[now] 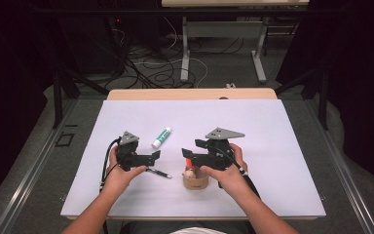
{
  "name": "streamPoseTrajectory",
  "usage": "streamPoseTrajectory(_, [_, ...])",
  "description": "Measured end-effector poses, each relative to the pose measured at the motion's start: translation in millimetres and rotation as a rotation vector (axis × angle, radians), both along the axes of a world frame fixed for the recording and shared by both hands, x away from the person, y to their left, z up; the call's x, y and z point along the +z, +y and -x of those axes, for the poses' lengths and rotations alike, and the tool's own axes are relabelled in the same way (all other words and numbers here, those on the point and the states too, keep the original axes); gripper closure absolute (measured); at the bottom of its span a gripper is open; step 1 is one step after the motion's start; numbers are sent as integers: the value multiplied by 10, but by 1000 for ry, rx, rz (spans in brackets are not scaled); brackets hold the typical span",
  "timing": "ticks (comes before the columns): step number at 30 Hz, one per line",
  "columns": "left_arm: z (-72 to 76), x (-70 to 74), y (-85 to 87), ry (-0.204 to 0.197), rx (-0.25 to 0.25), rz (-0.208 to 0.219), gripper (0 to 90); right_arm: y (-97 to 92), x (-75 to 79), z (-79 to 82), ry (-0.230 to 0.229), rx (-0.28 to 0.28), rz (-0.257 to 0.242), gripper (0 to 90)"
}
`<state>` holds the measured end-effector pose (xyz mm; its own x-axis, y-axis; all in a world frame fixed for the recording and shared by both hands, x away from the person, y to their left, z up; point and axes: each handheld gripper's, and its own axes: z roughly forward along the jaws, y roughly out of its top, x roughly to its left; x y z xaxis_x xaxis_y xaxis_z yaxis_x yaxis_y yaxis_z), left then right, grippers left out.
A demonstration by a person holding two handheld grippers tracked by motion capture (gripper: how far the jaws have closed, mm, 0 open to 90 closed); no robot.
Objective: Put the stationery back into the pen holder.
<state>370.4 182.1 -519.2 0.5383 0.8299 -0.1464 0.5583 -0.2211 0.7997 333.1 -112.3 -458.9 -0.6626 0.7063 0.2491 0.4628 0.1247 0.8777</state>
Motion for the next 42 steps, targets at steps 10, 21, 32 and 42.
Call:
streamPoseTrajectory(10, [-57, 82, -37, 5, 6, 6, 7, -391, 119, -100, -53, -91, 35, 347])
streamPoseTrajectory(21, [-345, 283, -164, 20, 8, -85, 112, -801, -93, -125, -39, -143, 117, 309])
streamPoseTrajectory(32, [-601, 255, -343, 70, 5, -198, 243, -1130, -218, -102, -12, -180, 82, 245])
streamPoseTrajectory(42, [-770, 77, -388, 140, 32, -219, 354, -1209, -317, -124, -12, -200, 113, 238])
